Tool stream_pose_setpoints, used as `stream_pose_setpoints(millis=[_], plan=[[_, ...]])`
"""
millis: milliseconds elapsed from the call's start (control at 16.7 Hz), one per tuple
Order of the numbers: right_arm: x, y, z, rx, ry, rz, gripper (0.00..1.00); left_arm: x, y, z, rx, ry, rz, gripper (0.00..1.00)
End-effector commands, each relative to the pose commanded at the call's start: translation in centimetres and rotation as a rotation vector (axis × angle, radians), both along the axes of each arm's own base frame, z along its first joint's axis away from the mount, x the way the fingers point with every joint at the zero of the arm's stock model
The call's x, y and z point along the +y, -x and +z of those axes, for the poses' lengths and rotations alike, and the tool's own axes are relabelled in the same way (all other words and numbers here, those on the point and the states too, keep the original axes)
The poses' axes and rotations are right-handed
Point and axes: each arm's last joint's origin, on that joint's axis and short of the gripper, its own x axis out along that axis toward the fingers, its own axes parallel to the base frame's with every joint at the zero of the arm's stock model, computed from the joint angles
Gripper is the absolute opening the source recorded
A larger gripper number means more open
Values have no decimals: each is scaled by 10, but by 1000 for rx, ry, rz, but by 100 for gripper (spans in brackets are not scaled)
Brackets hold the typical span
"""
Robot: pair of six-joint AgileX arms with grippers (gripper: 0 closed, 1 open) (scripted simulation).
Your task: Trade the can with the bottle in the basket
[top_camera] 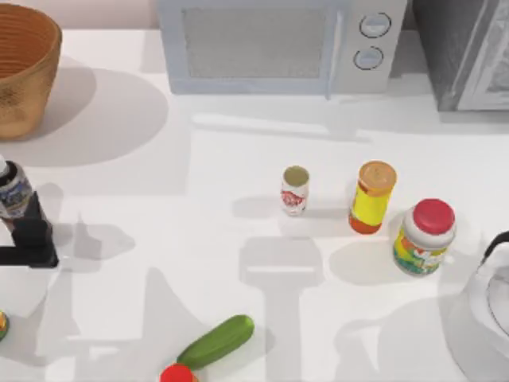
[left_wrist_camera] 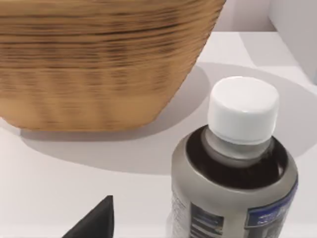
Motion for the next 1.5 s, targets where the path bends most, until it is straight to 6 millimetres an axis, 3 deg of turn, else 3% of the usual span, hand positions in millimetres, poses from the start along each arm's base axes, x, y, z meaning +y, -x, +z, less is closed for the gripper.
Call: stream_pose_setpoints(millis=[300, 720, 1020, 1260, 1500], plan=[[0, 0, 0, 0, 0, 0, 100, 2, -9, -20, 65, 2, -2, 100], [0, 0, 0, 0, 0, 0, 100, 2, -9, -23, 73, 3, -5, 100], [0, 0, 0, 0, 0, 0, 100, -3, -35, -21, 60, 3, -3, 100], [0, 0, 0, 0, 0, 0, 100, -2, -61, -32, 63, 2, -5, 100], [0, 0, 0, 0, 0, 0, 100, 1, -67, -41, 72, 3, -3, 100]])
